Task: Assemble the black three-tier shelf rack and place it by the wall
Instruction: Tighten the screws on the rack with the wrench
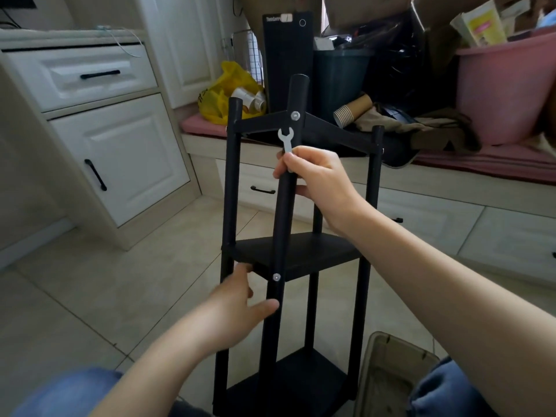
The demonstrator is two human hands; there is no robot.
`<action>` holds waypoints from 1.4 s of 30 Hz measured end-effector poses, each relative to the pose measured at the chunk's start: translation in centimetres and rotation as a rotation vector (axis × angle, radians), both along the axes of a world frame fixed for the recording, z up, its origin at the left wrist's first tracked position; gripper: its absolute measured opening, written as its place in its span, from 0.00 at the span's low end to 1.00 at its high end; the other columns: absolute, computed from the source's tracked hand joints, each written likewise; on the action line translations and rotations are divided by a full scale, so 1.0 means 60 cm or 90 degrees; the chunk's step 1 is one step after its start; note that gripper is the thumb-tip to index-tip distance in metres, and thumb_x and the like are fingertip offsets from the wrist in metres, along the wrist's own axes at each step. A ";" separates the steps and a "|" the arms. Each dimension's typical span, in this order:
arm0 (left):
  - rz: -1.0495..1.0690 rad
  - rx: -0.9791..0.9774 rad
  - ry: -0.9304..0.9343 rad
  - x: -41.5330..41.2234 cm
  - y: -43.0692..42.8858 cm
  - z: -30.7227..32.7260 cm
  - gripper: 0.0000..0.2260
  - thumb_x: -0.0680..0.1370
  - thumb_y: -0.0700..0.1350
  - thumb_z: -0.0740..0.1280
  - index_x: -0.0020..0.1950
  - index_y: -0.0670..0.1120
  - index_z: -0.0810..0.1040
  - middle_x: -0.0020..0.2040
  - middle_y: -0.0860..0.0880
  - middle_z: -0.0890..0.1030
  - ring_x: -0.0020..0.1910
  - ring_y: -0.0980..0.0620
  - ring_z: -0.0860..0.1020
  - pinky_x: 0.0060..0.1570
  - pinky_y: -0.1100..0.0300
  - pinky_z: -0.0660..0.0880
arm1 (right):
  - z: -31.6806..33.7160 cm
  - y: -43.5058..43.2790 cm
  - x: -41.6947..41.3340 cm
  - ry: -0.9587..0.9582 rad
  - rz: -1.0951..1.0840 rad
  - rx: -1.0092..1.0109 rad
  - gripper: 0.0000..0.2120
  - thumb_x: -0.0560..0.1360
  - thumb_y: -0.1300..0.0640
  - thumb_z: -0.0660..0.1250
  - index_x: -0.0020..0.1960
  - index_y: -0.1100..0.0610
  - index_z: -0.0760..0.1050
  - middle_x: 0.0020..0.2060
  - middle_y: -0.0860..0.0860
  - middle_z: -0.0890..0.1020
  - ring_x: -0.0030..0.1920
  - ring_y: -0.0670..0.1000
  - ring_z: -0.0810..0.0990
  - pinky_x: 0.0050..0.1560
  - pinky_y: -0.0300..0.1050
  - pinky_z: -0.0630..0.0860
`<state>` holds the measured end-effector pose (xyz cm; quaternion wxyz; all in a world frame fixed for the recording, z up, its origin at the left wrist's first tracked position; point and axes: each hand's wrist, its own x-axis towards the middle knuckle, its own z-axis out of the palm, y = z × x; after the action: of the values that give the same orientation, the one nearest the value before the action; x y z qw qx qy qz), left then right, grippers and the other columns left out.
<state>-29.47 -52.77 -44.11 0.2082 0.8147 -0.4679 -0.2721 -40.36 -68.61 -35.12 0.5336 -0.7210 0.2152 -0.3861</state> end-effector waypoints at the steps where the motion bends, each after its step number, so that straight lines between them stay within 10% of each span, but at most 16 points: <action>1: 0.024 -0.002 0.018 -0.002 0.000 -0.009 0.32 0.79 0.58 0.69 0.77 0.54 0.57 0.59 0.55 0.72 0.59 0.53 0.76 0.57 0.60 0.76 | 0.000 0.000 0.000 -0.002 -0.001 0.002 0.13 0.83 0.59 0.60 0.43 0.57 0.79 0.45 0.53 0.81 0.51 0.47 0.80 0.62 0.56 0.78; 14: 0.084 -0.219 0.310 -0.090 0.014 -0.126 0.05 0.83 0.52 0.65 0.55 0.53 0.76 0.46 0.53 0.83 0.47 0.57 0.83 0.47 0.64 0.79 | -0.003 0.000 0.004 -0.022 -0.042 0.004 0.14 0.82 0.61 0.61 0.42 0.58 0.81 0.44 0.56 0.81 0.50 0.55 0.80 0.60 0.61 0.77; 23: 0.197 -0.350 0.376 -0.076 -0.016 -0.160 0.16 0.79 0.62 0.60 0.51 0.50 0.75 0.34 0.50 0.73 0.32 0.54 0.73 0.35 0.60 0.73 | -0.046 -0.012 -0.031 0.041 -0.035 0.038 0.12 0.82 0.59 0.61 0.45 0.58 0.80 0.52 0.51 0.84 0.55 0.46 0.82 0.61 0.48 0.79; 42: 0.267 -0.528 0.190 -0.037 -0.056 -0.183 0.22 0.77 0.71 0.58 0.44 0.54 0.74 0.28 0.55 0.73 0.26 0.56 0.72 0.29 0.63 0.68 | -0.297 0.096 -0.028 0.133 -0.164 0.123 0.11 0.81 0.56 0.64 0.46 0.55 0.83 0.27 0.46 0.75 0.31 0.43 0.73 0.35 0.39 0.71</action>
<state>-31.71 -56.15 -55.09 0.6301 0.6922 -0.3275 -0.1286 -42.06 -62.83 -52.92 0.5211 -0.6693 0.3962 -0.3516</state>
